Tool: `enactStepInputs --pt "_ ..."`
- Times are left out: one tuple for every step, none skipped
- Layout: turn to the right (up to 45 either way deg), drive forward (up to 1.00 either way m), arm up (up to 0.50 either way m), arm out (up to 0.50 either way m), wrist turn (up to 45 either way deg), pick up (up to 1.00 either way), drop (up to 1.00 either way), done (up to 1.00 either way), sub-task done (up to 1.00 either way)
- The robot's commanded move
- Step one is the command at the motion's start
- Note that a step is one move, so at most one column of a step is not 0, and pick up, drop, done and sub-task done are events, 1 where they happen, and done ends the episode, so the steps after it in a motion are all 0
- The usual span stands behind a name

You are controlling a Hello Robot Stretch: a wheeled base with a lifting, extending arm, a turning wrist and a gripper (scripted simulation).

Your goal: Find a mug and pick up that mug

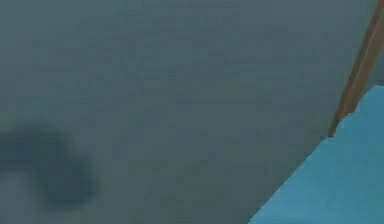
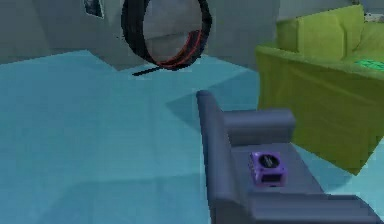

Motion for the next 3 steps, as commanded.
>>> enactStepInputs --pt "45.0 0.00 0.00 0.00 0.0 0.00 0.00 0.00 0.00" --pt "0.0 1.00 0.00 0.00 0.0 0.00 0.00 0.00 0.00" --pt "0.0 1.00 0.00 0.00 0.0 0.00 0.00 0.00 0.00"
